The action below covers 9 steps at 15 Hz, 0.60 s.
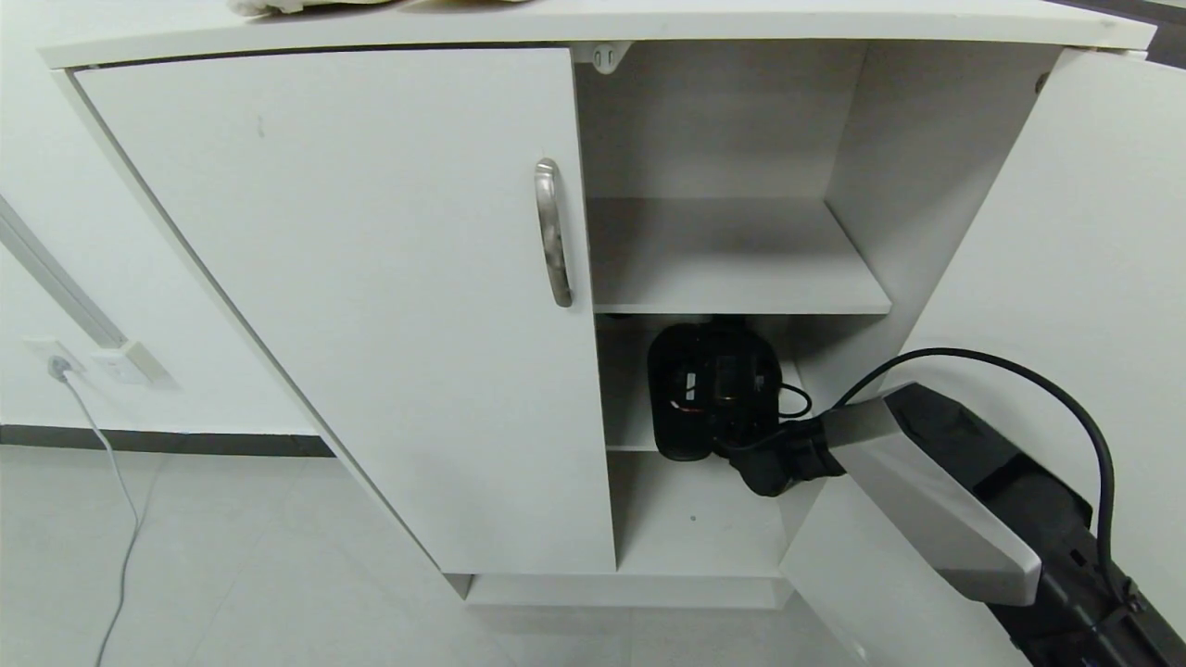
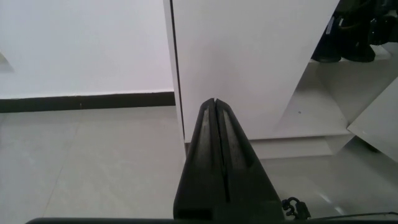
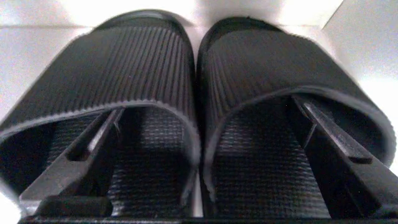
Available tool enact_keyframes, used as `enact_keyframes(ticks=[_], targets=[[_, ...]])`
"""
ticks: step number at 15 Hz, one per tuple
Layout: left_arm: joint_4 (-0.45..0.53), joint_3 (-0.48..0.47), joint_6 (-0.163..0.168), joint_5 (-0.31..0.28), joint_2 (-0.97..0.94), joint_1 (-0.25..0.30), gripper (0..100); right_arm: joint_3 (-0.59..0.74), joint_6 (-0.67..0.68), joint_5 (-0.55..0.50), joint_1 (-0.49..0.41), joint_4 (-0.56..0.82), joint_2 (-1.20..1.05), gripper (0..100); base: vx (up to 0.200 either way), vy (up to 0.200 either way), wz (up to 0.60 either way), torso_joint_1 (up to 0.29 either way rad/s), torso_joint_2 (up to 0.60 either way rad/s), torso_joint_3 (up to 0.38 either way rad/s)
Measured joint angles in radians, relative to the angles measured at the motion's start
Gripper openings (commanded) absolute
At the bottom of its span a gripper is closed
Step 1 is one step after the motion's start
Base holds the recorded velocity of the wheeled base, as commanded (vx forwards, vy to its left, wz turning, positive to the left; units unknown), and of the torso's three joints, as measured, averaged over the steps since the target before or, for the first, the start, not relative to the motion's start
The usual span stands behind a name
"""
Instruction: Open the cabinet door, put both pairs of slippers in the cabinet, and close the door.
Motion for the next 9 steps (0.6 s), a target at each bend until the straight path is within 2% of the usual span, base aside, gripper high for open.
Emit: enact_keyframes(ticks=[5,9], targets=[[0.0,0.0,-0.001,0.0,0.0,0.0,0,0.194,-0.001,-0.001,0.017,-0.104,-0.082,100,0.0,0.0,0.0,0.0,0.0,0.0],[-0.001,0.0,0.0,0.0,0.0,0.0,0,0.417,-0.002,-0.002,0.041,-0.231,-0.175,100,0.0,0.0,0.0,0.0,0.0,0.0]])
